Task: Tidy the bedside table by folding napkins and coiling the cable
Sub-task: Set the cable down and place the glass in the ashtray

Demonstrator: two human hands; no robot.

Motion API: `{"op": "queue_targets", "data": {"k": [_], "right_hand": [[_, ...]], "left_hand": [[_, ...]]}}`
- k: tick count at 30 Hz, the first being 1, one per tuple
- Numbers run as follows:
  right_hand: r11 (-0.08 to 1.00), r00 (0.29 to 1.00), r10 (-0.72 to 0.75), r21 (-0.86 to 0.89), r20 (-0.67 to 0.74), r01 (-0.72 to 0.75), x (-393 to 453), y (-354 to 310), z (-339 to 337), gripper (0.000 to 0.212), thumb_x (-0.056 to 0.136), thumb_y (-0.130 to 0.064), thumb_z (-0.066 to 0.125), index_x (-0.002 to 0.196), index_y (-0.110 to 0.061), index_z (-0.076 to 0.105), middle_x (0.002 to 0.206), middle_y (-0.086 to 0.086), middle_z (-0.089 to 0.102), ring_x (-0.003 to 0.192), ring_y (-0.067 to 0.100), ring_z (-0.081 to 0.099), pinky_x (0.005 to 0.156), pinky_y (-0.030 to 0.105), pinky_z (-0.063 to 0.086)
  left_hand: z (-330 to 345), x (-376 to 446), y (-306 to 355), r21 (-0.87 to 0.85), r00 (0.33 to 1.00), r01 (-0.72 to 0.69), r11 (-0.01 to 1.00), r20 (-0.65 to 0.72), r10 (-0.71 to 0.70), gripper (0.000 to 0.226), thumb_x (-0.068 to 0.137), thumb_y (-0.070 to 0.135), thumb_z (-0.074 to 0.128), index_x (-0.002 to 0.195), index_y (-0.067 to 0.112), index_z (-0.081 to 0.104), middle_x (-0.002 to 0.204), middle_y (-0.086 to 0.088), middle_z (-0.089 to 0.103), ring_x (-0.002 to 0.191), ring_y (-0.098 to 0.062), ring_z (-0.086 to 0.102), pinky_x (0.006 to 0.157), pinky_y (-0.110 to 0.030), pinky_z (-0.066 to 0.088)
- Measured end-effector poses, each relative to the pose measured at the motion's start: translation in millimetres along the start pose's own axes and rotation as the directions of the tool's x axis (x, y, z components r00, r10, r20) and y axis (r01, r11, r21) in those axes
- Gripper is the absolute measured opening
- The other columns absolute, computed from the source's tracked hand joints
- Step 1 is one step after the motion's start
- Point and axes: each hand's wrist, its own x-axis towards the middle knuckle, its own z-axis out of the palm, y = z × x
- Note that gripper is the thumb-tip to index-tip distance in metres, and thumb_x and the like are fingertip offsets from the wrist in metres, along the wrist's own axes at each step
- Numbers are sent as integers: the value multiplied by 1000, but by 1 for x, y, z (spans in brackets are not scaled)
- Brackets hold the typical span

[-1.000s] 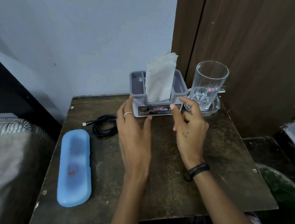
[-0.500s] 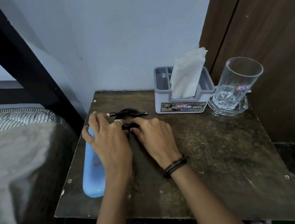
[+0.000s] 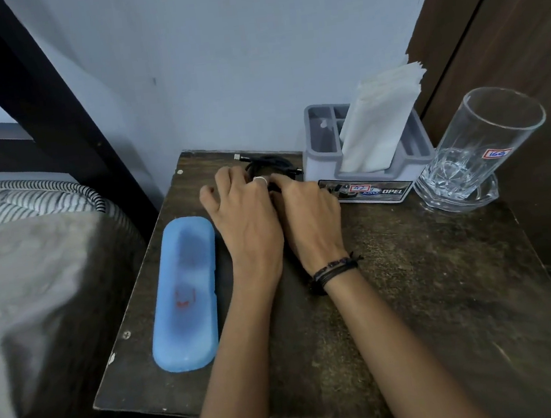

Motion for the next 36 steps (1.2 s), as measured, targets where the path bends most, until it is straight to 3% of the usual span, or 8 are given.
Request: {"op": "queue_targets", "data": {"k": [7, 12, 15, 18, 21, 25, 29, 36], "right_hand": [[933, 999, 1, 359, -54, 19, -42, -15, -38, 35, 90, -25, 57, 125, -28, 58, 90, 9, 72, 84, 28, 65, 62, 31, 42], [796, 976, -6, 592, 217, -126, -88, -37, -55, 55, 78, -23, 74, 129, -15, 55, 104, 0, 68, 75, 10, 56, 71, 18, 45], [823, 926, -50, 541, 374, -174, -117, -51, -53, 82, 72, -35, 78, 141, -13, 40, 123, -1, 57, 103, 16, 52, 82, 12, 39], [872, 893, -54, 457, 448, -177, -136, -62, -47, 92, 72, -43, 75, 146, -11, 29, 136, 2, 49, 131, 23, 32, 111, 34, 21], [904, 909, -46, 405, 414, -139, -146, -69, -41, 87, 74, -48, 72, 144, -15, 34, 135, 4, 48, 129, 25, 32, 110, 36, 22], [909, 955, -8, 399, 297, -116, -142, -69, -31, 73, 74, -50, 70, 136, -22, 45, 121, 0, 55, 115, 20, 39, 92, 27, 32], [904, 974, 50, 405, 220, -138, -113, -67, -19, 61, 75, -48, 69, 128, -21, 54, 114, 0, 61, 111, 21, 47, 98, 34, 35], [907, 983, 103, 392, 152, -155, -55, -71, -2, 49, 76, -44, 70, 117, -20, 59, 110, -2, 64, 104, 19, 49, 84, 35, 41]], "left_hand": [[-50, -35, -5, -241, 999, 18, 970, -31, -27, 29, 86, 9, 48, 105, 20, 68, 117, 5, 63, 121, -16, 41, 92, -28, 17], [-100, -82, -57, -379, 994, 57, 924, 111, -15, 42, 77, 9, 71, 118, 15, 64, 118, -8, 66, 113, -27, 55, 84, -23, 31], [-118, -106, -102, -433, 953, 216, 875, 289, -93, 62, 68, 8, 79, 126, 16, 59, 126, -4, 62, 112, -20, 56, 85, -15, 34], [-120, -126, -121, -495, 926, 293, 818, 358, -115, 67, 67, 3, 79, 129, 13, 56, 128, -2, 59, 111, -6, 50, 78, 6, 29], [-111, -132, -121, -550, 919, 321, 771, 377, -114, 62, 70, -3, 75, 127, 10, 57, 122, -6, 63, 105, -4, 53, 72, 11, 30], [-98, -123, -122, -616, 930, 311, 724, 354, -98, 59, 72, 0, 74, 127, 15, 58, 110, -3, 69, 93, 3, 58, 72, 9, 34], [-81, -90, -127, -616, 936, 274, 739, 348, -57, 60, 72, 5, 76, 128, 15, 58, 108, -3, 71, 91, 4, 60, 73, 8, 35], [-58, -18, -135, -557, 945, 130, 820, 321, 69, 55, 76, 10, 73, 128, 16, 57, 123, -1, 64, 108, -3, 53, 86, -1, 35]]}}
